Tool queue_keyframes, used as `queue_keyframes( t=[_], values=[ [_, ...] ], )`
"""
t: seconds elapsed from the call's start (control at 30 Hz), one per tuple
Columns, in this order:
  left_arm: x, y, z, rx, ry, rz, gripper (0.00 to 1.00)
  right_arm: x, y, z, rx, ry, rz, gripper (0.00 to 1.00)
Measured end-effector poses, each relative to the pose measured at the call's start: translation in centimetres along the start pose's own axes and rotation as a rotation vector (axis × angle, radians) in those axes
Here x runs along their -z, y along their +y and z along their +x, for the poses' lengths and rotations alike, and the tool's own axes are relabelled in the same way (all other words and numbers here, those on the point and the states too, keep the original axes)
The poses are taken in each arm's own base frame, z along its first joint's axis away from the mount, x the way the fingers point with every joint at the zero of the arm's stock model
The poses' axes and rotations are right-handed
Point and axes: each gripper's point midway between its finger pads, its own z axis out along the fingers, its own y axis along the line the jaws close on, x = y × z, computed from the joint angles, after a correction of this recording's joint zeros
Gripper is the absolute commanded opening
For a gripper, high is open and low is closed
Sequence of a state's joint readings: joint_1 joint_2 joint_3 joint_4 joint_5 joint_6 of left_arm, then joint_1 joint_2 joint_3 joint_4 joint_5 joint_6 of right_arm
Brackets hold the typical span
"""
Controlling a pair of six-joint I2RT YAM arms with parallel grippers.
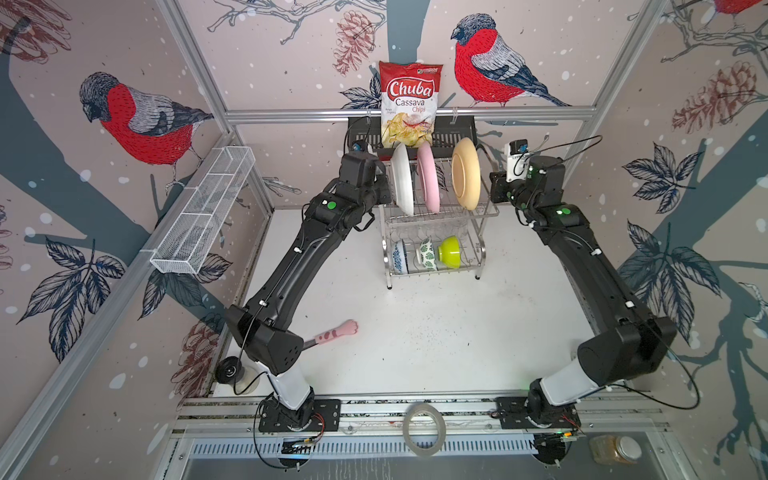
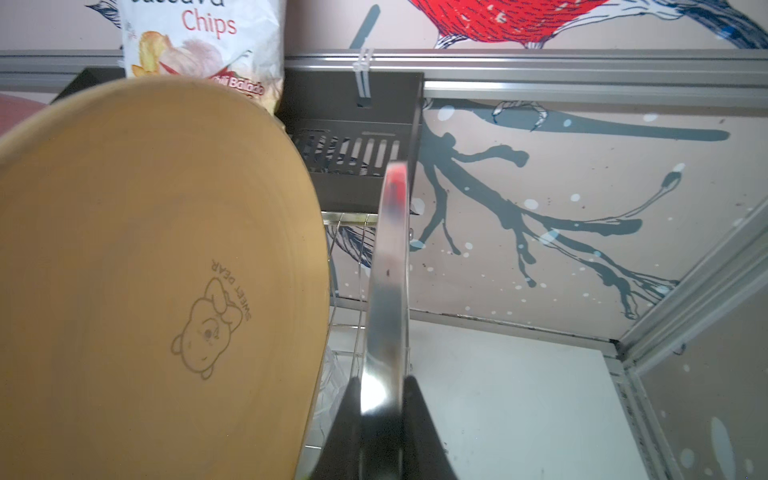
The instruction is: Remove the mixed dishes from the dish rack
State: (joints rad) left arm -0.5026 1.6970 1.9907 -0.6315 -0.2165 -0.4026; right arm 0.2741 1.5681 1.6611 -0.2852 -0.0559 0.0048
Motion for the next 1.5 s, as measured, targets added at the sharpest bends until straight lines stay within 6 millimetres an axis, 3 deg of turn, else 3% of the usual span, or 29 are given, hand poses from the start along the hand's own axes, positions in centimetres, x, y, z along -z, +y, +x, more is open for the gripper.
queue_keyframes(
  t=[0.37, 0.83, 0.97, 1.07, 1.17, 1.27, 1.5],
  values=[
    [0.4, 3.6, -0.8, -0.051, -0.036, -0.132, 0.03, -0.7, 4.0, -0.1, -0.019, 0.003, -0.052, 0.02],
    [-0.6, 4.9, -1.7, -0.1, -0.067, -0.174, 0.03, -0.9, 5.1, -0.1, -0.05, -0.006, -0.045, 0.06],
    [-0.6, 4.9, -1.7, -0.102, -0.07, -0.173, 0.15, -0.8, 5.0, -0.1, -0.054, -0.009, -0.038, 0.23],
    [-0.4, 4.9, -1.7, -0.102, -0.074, -0.172, 0.17, -0.6, 5.3, 0.8, -0.074, 0.025, -0.052, 0.33],
    [-0.2, 4.9, -1.7, -0.1, -0.077, -0.167, 0.2, -0.3, 5.8, 1.8, -0.089, 0.061, -0.07, 0.38],
    [0.6, 5.0, -1.9, -0.103, -0.089, -0.165, 0.31, 0.3, 6.0, 1.7, -0.099, 0.062, -0.084, 0.43],
    [2.0, 5.4, -2.5, -0.097, -0.12, -0.18, 0.43, 1.7, 6.3, 1.5, -0.119, 0.058, -0.11, 0.5]
  ],
)
